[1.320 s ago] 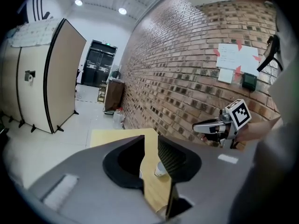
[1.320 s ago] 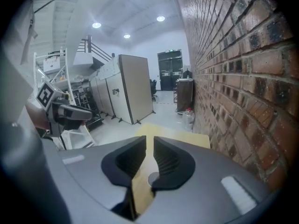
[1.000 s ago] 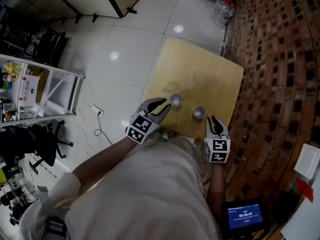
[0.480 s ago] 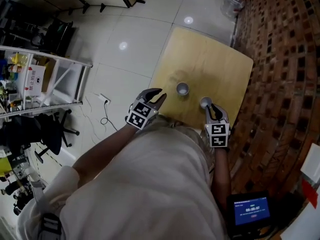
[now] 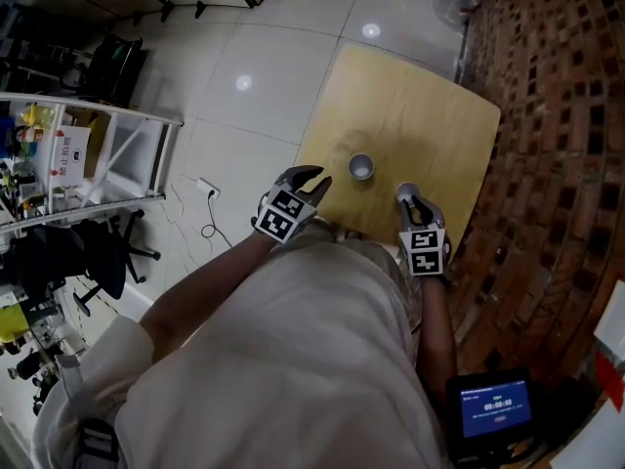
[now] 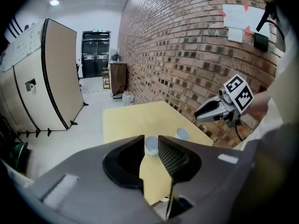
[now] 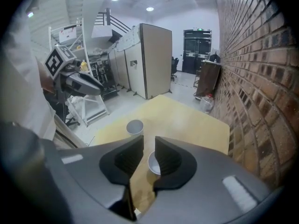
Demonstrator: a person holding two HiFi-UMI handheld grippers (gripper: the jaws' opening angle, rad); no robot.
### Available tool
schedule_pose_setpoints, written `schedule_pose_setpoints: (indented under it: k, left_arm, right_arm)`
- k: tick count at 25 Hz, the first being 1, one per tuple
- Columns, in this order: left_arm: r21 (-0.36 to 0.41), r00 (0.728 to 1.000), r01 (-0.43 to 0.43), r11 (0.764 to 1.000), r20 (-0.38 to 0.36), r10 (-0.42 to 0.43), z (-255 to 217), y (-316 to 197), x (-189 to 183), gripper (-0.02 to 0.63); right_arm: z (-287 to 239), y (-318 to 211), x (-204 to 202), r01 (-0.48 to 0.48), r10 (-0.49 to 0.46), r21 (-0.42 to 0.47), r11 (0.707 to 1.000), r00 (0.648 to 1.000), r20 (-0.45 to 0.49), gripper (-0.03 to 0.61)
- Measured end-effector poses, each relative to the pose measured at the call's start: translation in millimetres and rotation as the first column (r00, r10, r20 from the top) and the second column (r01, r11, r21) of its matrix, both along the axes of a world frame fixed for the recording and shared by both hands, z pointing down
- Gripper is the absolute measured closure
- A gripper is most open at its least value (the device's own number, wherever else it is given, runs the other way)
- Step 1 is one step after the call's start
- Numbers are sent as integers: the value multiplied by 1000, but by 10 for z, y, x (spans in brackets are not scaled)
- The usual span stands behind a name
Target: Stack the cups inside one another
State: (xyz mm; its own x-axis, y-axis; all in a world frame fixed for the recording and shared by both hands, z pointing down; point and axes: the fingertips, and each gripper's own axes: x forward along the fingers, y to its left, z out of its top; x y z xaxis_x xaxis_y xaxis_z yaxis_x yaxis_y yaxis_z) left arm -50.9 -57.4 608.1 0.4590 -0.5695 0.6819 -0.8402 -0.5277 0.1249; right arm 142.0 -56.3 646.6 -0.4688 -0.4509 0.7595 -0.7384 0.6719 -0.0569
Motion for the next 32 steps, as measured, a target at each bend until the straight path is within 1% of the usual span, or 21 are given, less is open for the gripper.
schedule_pose_setpoints:
  k: [5, 9, 12, 15, 18, 22, 26, 29, 32]
  left_arm:
    - [-14, 1000, -5, 1000, 3, 5, 53, 48, -41, 506]
    - [-35, 1000, -6, 999, 12, 7, 135, 68, -56, 508]
    - [-61, 1000, -18, 998, 8, 19, 195, 63, 20, 509]
    - [-68, 999, -51, 996, 13, 52, 231, 39, 116, 509]
    - [-67, 998, -64, 996, 19, 65, 232, 11, 167, 509]
    - [-68, 999, -49, 996, -4, 49, 210, 25, 212, 509]
    - [-53, 998, -61, 997, -1, 61, 99, 68, 200, 509]
    - [-53, 999, -41, 998, -6, 41, 27, 67, 130, 509]
    - [-47, 1000, -18, 999, -13, 18, -26, 66, 98, 509]
  right_arm:
    - [178, 53, -1, 13, -14, -31, 999, 999, -33, 500]
    - [410, 85, 4, 41, -46, -67, 997, 995, -84, 500]
    - [608, 141, 25, 74, -88, -102, 992, 986, -139, 501]
    - [729, 147, 8, 103, -121, -106, 989, 976, -183, 502]
    - [871, 168, 6, 129, -155, -125, 984, 962, -224, 502]
    - [1101, 173, -4, 166, -197, -133, 977, 942, -271, 503]
    - [1222, 178, -31, 221, -259, -149, 964, 908, -328, 506]
    - [1291, 179, -43, 252, -298, -169, 953, 884, -361, 514]
    - [1367, 162, -21, 265, -314, -177, 948, 868, -384, 529]
